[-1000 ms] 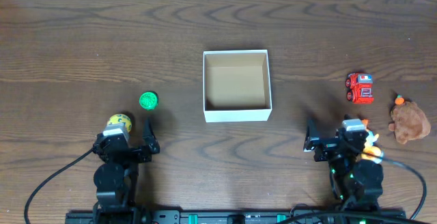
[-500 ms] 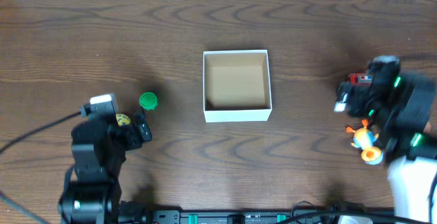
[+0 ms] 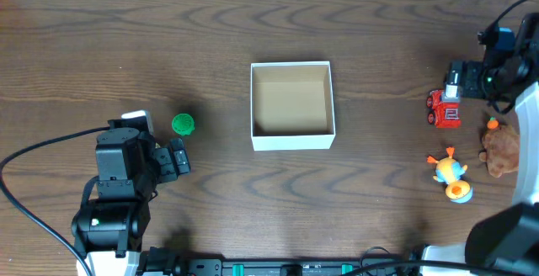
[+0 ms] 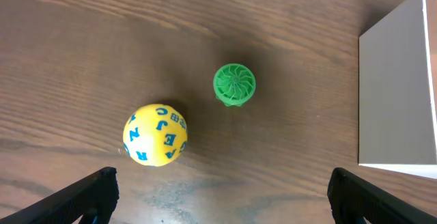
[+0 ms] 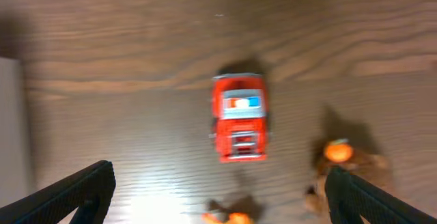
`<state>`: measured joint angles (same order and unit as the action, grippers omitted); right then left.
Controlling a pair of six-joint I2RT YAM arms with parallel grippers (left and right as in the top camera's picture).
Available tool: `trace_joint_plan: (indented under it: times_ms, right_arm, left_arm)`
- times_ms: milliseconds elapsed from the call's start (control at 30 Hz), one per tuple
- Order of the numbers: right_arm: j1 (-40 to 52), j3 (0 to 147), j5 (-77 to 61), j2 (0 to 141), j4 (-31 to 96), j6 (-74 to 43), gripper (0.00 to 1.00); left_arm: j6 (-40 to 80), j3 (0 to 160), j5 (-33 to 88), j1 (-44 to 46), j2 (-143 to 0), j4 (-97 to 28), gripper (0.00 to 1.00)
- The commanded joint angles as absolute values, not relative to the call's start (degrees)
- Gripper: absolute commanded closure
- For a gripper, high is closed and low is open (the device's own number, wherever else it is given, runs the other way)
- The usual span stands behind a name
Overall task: Pack container
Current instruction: 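Reach right gripper to the red toy fire truck and grasp it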
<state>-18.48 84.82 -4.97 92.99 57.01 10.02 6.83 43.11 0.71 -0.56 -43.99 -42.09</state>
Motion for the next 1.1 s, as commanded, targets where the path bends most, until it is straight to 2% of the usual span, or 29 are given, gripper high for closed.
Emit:
trace_joint_plan:
  times_ms: [0,633,833,1067]
  right_arm:
    - [-18.8,85.9,3.0,97.2,57.0,12.5,0.01]
    - [-17.9,85.8,-0.1,115.4,50.3,11.0,0.01]
    - [-17.9,85.8,-0.3,115.4,49.2,10.7,0.08]
    - [-17.3,85.8,-0.5,115.4,48.5,9.7,0.24]
  left_arm:
    - [7.9,44.4,0.9,-0.7,-44.1,-42.3,0.02]
    - [7.8,44.4,0.9,-0.7,-44.1,-42.4,0.02]
    - [7.8,44.4,0.9,-0.7,-44.1,-42.4,0.02]
    - [7.8,44.4,0.9,-0.7,-44.1,-42.4,0.02]
